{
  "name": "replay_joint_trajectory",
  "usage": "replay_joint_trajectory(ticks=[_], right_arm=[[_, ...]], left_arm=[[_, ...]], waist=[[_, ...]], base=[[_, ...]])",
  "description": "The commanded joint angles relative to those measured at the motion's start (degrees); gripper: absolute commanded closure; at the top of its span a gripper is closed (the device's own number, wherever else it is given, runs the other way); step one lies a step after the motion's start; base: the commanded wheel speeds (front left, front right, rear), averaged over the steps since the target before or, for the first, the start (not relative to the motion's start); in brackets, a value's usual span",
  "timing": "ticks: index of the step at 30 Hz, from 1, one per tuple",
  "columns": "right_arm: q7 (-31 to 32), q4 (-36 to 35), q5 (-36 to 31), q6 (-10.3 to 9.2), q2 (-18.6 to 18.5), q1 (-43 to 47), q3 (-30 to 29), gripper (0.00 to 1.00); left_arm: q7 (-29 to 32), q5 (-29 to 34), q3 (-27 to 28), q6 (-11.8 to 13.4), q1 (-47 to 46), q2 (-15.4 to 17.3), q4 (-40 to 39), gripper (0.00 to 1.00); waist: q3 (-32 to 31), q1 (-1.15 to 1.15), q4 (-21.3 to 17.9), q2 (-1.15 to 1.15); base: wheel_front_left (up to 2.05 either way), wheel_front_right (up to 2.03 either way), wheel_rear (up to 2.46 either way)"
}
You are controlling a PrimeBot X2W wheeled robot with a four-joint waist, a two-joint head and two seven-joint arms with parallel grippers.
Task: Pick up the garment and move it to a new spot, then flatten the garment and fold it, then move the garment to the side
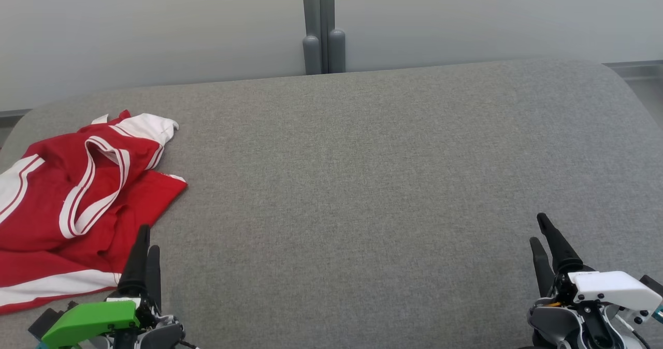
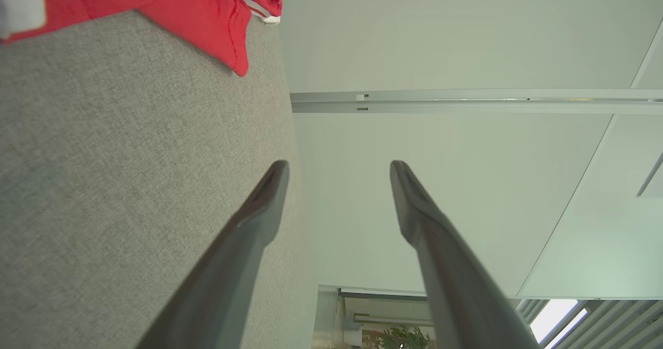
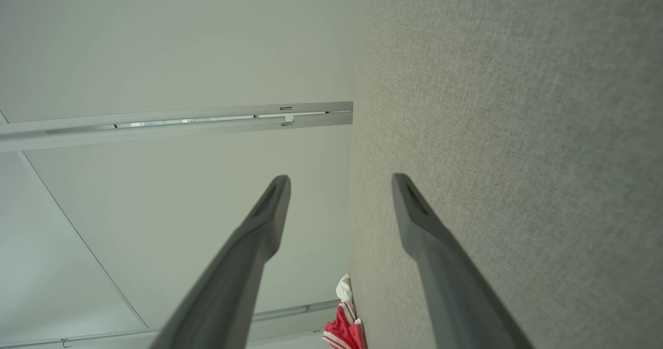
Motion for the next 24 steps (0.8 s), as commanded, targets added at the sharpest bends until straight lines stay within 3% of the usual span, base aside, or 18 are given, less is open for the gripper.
replay_joint_trajectory(ticks=[1,12,24], right_arm=[[-0.9,-1.3,-2.0,0.01,-0.3,-0.7,0.2,0.0],[-3.6,-3.8,-16.0,0.02,-0.4,-0.6,1.5,0.0],[-6.5,-5.8,-38.0,0.02,-1.1,-0.8,4.7,0.0]], left_arm=[[-0.7,0.7,-0.4,0.0,-0.2,0.5,-1.2,0.0],[-3.6,8.5,-2.7,1.5,0.0,2.2,-1.8,0.0],[-6.3,26.7,-4.2,3.8,-0.1,3.4,-3.8,0.0]], waist=[[0.0,0.0,0.0,0.0],[0.0,0.0,0.1,0.0],[-0.1,0.0,0.2,0.0]], base=[[0.0,0.0,0.0],[0.0,0.0,0.0],[0.0,0.0,0.0]])
